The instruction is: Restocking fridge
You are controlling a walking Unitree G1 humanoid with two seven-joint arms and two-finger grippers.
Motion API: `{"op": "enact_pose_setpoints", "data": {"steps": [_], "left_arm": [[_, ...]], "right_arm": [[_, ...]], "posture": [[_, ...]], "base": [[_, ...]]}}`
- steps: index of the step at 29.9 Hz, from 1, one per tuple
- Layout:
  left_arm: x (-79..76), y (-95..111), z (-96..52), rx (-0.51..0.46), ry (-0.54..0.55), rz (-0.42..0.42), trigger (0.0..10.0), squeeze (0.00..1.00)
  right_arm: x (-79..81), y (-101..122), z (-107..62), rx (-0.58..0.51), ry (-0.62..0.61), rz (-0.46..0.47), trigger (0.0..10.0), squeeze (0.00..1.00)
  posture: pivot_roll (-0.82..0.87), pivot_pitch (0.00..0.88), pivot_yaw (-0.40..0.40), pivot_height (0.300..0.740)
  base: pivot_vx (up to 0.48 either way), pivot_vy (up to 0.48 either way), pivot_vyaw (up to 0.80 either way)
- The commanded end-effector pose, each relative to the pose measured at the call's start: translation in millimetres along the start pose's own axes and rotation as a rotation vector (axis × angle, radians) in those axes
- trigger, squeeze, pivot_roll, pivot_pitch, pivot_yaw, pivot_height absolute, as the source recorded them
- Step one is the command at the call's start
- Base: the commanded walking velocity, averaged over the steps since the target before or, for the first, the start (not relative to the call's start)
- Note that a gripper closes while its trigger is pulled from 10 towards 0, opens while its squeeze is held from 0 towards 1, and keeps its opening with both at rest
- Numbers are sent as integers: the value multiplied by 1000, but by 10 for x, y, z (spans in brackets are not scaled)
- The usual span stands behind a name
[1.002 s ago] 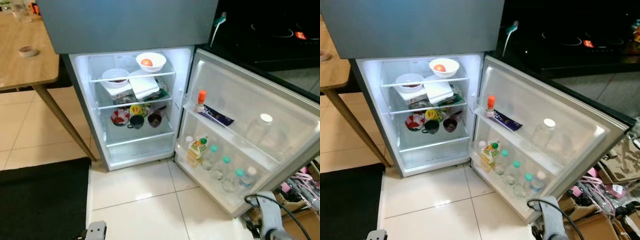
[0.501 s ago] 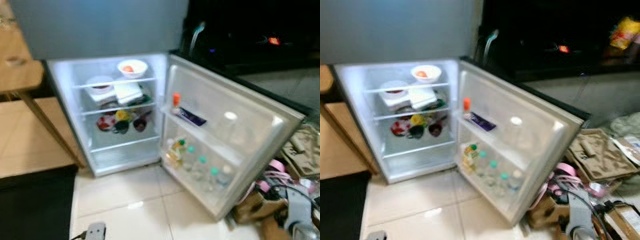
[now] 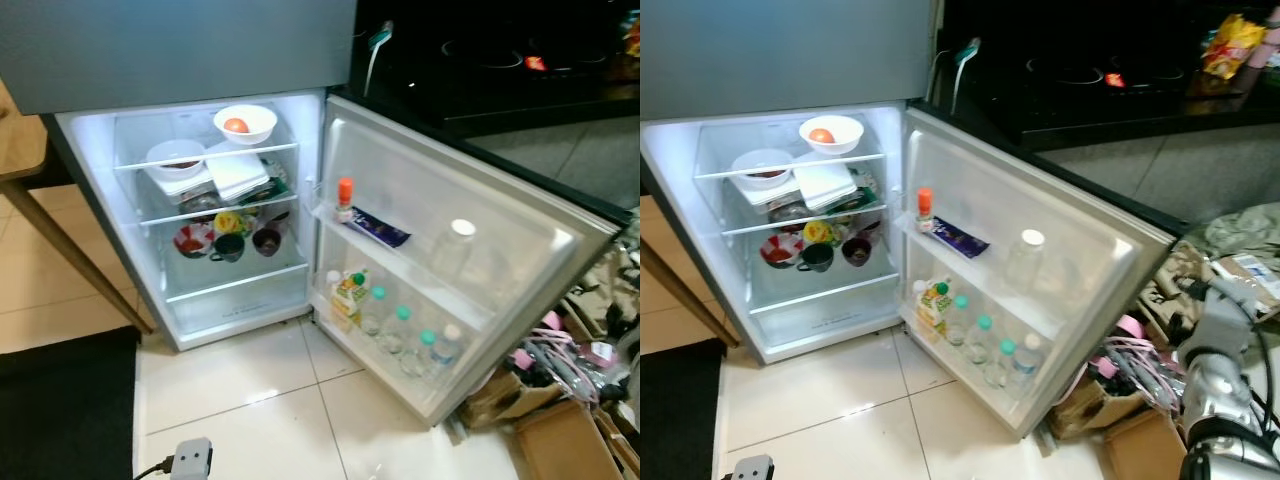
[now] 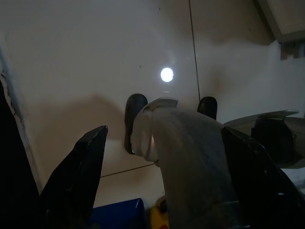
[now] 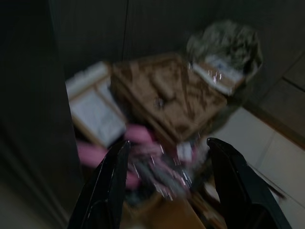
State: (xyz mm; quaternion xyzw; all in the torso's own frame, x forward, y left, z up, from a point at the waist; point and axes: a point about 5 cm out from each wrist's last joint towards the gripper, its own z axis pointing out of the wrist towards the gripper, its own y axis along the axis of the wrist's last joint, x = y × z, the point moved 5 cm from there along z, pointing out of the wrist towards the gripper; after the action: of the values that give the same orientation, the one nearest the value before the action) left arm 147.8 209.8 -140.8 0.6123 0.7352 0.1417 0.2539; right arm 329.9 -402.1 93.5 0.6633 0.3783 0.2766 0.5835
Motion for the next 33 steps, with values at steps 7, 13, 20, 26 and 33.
{"op": "enact_pose_setpoints", "data": {"steps": [7,13,20,26,33], "left_arm": [[47,-35,-29,3,1,2,10000,0],[142,-34,-79,-13,3,9,10000,0],[284,-18,-141,-16,16,35,10000,0],[220,36,-109,-27,-7,50,10000,0],[77,107,-50,-43,-49,69,10000,0]], "right_arm": [[-60,521,103,-144,-21,93,10000,0],[-9,718,133,-192,5,115,10000,0],[538,817,76,-195,418,101,10000,0],[742,697,-34,-158,623,-19,10000,0],[982,461,-358,-93,1009,-191,10000,0]], "posture": [[62,0,-56,740],[83,0,-40,740],[76,2,-33,740],[59,2,-26,740],[38,0,-23,740]], "base": [[0,0,0],[0,0,0],[0,0,0],[0,0,0],[0,0,0]]}}
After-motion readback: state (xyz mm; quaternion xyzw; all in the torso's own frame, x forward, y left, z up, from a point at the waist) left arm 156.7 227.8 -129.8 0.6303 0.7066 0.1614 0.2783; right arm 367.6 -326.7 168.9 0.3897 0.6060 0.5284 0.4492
